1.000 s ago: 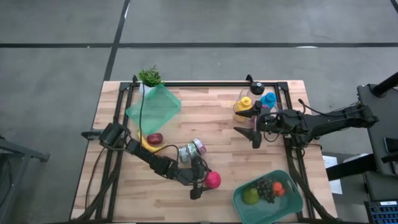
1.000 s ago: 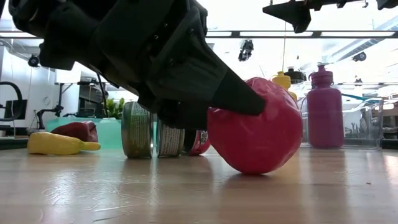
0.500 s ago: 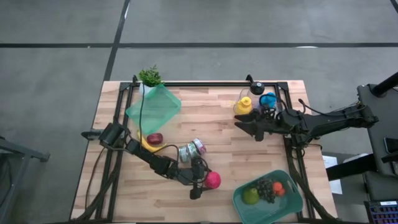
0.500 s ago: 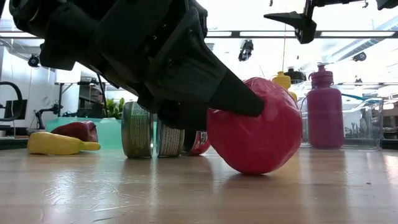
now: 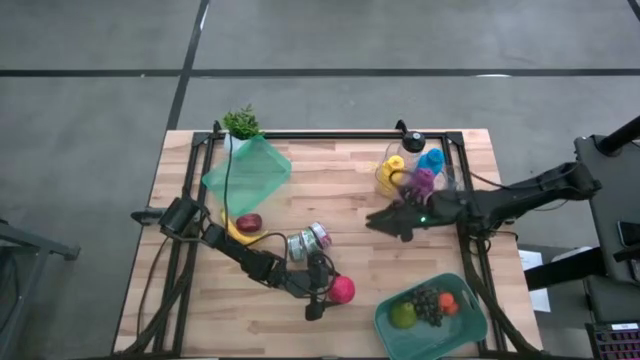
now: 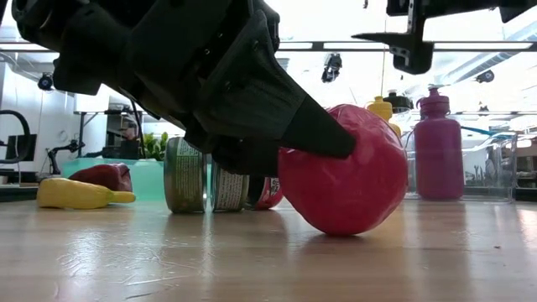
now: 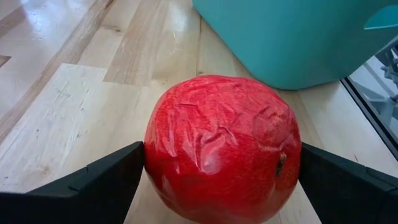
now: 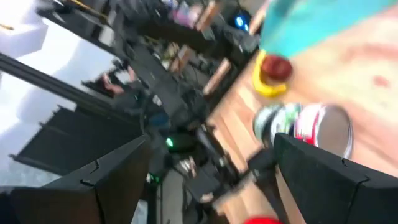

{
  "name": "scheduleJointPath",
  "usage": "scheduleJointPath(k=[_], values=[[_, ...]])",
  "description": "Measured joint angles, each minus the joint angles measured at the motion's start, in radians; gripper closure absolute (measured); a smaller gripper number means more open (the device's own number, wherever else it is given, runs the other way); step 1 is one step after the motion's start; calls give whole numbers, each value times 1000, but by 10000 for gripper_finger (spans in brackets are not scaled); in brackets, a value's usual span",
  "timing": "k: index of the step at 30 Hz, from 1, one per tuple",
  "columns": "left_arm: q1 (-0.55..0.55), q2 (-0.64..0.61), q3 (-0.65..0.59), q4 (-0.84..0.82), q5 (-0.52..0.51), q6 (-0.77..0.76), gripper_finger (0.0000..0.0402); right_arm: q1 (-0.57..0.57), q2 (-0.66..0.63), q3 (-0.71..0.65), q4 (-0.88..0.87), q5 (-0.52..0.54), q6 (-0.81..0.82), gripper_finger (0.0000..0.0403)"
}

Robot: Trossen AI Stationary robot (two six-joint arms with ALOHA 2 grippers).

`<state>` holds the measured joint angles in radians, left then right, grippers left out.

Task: Pick & Place Food Item
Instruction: Put the bottom red apple into the dark green bin

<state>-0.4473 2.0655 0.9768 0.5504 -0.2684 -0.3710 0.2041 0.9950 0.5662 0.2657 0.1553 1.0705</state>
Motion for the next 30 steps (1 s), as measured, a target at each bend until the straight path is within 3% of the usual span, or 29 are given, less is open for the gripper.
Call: scheduleJointPath(k=[6, 11, 16, 26, 30], values=[[0, 0, 0, 0, 0, 6, 2, 66, 114, 50, 0, 3, 142, 69], [0, 0, -1, 0, 0, 7, 2, 143, 197, 125, 0, 16, 146, 69], [1, 0, 0, 0, 0, 7, 2, 228, 266, 194, -31, 130, 183, 69], [2, -49, -4, -25, 7, 100, 2, 364, 285, 263, -351, 358, 479, 69], [3, -91, 1, -12, 4, 110, 2, 387, 284, 266, -365, 380, 522, 69]])
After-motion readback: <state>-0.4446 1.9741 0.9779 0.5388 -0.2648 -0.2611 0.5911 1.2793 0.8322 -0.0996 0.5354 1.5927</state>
